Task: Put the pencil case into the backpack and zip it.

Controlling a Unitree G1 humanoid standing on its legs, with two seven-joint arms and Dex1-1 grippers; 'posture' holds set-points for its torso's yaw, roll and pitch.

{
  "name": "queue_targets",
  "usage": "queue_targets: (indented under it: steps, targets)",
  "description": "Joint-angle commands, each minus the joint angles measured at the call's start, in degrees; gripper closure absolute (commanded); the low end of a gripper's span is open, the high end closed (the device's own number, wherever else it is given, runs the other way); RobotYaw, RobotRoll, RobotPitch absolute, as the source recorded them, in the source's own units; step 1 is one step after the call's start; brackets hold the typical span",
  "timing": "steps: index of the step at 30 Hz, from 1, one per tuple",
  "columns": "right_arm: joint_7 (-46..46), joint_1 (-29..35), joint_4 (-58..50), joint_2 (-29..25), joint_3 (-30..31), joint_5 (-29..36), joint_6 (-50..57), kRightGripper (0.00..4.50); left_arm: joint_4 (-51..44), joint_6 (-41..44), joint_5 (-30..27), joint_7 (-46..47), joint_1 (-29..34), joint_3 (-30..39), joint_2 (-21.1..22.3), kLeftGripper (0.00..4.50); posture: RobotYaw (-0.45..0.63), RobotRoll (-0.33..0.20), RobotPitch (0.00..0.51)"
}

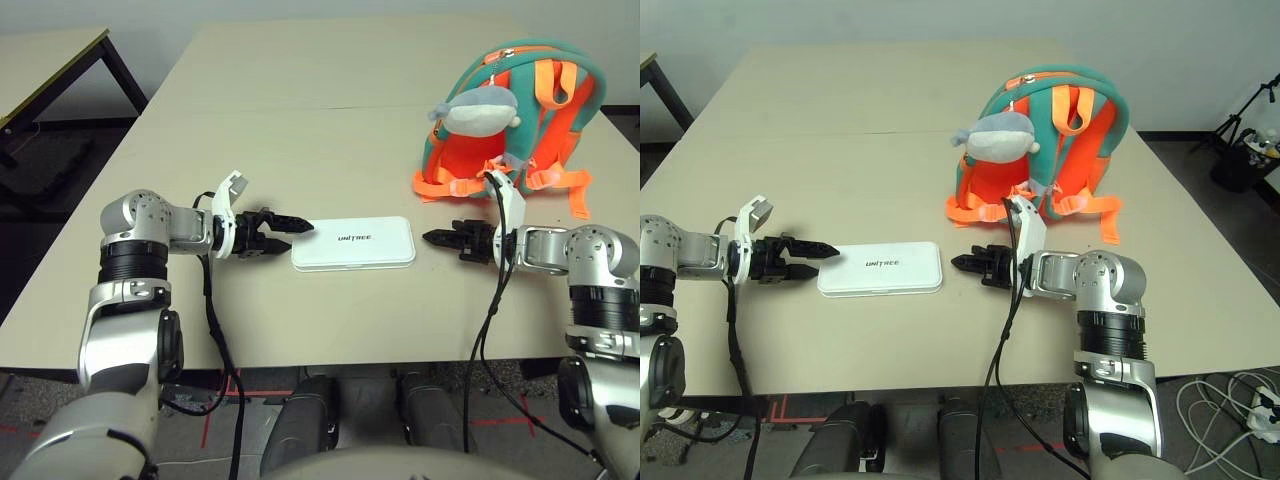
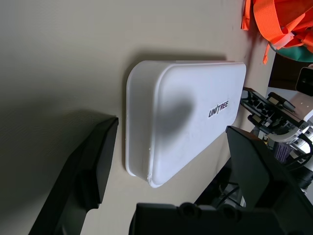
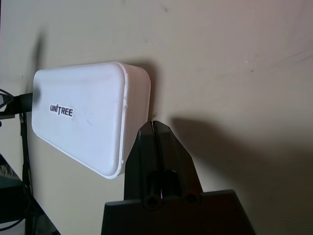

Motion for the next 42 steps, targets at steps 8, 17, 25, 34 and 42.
queue_targets:
  steps: [8, 17, 25, 34, 42]
  targets:
    - [-1.4, 1.2, -3.5, 3.7, 1.2, -0.6, 2.2, 4.46, 2.5, 0.2, 3.5, -0.9, 0.4, -1.9, -4.6, 0.00, -0.10, 0.000, 0.116]
    - [-2.3, 1.0, -5.1, 7.7, 1.9, -1.5, 3.1, 4.46, 2.7, 0.6, 4.9, -2.3, 0.3, -2.4, -5.1, 0.00, -0.10, 0.000, 0.116]
    - [-1.7, 0.5, -4.7, 8.1, 2.4, -2.3, 2.6, 4.46, 1.7, 1.1, 5.9, -3.2, 1.0, -2.4, -5.5, 0.00, -0.10, 0.000, 0.115]
    - [-1.3, -0.1, -4.0, 8.0, 2.6, -2.8, 1.4, 4.50, -0.6, 1.9, 2.3, -6.7, 2.8, -7.5, -2.8, 1.82, -0.10, 0.000, 0.116]
    - [0.8, -0.1, -4.7, 6.5, 2.5, -3.9, -1.1, 4.50, -5.5, 1.4, 0.7, -10.0, 3.5, -8.5, -0.8, 2.67, -0.09, 0.000, 0.116]
